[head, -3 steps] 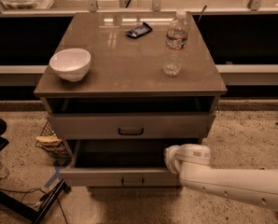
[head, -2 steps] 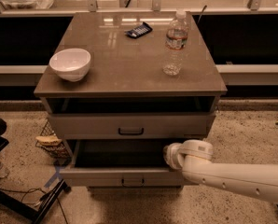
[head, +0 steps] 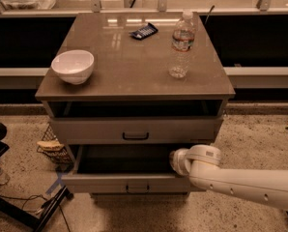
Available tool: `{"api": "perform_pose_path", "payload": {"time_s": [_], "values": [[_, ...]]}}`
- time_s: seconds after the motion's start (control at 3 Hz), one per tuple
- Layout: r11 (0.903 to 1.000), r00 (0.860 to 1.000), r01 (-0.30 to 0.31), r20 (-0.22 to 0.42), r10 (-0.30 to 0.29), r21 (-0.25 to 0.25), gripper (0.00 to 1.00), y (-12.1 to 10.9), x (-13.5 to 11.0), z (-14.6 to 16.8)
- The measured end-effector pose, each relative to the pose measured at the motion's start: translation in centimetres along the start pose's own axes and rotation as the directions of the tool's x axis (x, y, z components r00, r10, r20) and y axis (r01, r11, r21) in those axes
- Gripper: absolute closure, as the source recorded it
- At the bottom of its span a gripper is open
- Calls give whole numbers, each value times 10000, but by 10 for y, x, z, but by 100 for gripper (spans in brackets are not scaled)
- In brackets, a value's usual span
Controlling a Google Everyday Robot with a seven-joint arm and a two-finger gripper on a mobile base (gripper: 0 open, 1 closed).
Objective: Open middle drawer
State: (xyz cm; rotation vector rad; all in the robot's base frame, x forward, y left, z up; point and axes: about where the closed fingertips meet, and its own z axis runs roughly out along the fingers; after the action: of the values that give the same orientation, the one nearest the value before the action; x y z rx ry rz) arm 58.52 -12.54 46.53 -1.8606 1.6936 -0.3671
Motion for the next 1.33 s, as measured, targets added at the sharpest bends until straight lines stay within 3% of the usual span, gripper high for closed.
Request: {"api": "perform_pose_path", "payload": {"time_s": [0.33,1.0,1.33], "values": [[9945,9987,-472,-260,449,-936,100,50,14,12],[9917,9977,-613,-374,574,-1132,100,55,16,8],[9753,9897,-1170,-1037,988,-1873,100,100,40,-31]]}}
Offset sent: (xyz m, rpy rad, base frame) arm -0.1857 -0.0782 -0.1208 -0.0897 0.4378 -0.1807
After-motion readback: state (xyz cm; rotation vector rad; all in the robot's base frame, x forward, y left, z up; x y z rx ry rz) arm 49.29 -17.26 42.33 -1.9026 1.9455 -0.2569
